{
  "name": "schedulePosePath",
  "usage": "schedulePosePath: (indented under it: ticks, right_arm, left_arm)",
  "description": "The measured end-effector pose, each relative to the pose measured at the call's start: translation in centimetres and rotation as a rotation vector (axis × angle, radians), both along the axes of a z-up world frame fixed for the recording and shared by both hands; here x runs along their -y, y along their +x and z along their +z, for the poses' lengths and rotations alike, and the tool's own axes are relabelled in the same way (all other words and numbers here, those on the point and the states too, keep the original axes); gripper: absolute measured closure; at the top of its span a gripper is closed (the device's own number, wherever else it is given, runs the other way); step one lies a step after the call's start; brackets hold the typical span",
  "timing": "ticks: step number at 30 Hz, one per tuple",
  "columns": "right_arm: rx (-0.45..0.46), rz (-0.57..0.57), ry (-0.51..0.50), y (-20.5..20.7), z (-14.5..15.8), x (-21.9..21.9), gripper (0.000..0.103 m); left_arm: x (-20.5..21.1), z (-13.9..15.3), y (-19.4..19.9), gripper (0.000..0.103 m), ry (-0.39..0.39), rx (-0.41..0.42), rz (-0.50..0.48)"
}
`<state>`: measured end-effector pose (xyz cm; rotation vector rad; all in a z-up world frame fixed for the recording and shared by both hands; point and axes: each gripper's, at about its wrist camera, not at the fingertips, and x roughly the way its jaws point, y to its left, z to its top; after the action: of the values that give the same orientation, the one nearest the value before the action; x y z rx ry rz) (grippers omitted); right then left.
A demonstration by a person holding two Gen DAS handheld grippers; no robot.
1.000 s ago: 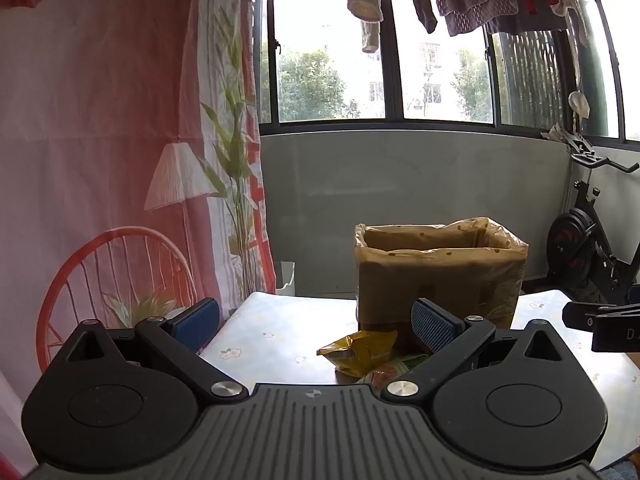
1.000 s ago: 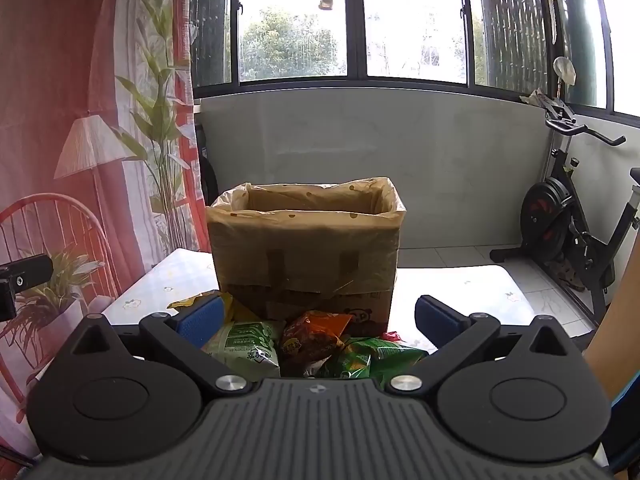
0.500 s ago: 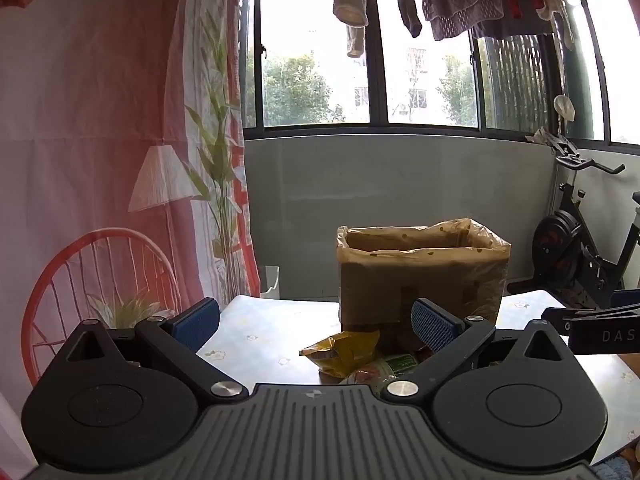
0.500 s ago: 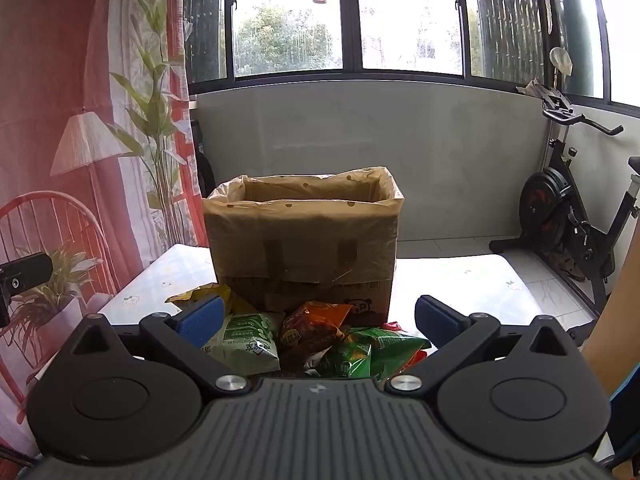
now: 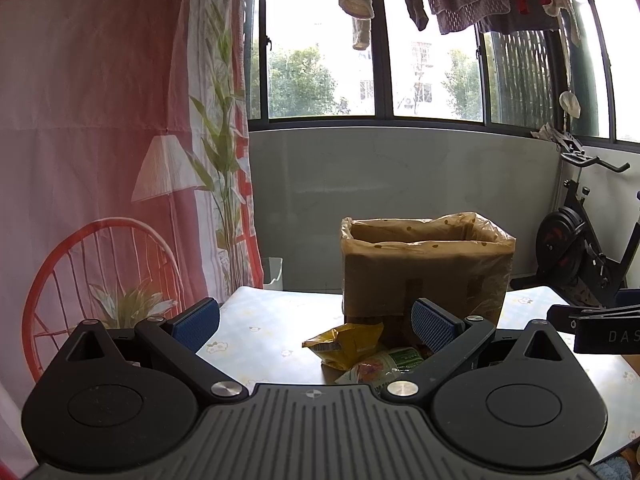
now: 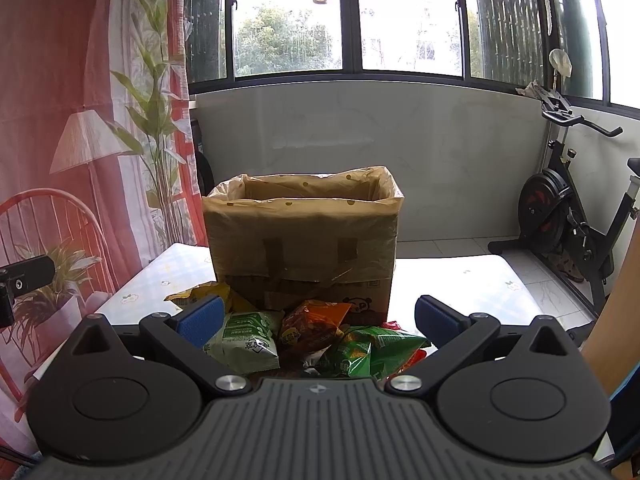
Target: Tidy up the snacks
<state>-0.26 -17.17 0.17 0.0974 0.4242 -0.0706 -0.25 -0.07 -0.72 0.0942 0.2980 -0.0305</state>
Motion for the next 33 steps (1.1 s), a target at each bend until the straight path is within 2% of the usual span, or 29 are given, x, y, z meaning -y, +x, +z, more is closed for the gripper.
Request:
schedulePosePath:
  ticks: [33]
  right_arm:
    - [-0.006,-0.009,0.010,-0.10,-0.17,0.25,0.000]
  left_arm:
    - [0.32,-0.46,0.05,0.000,0.000,-0.012,-0.025]
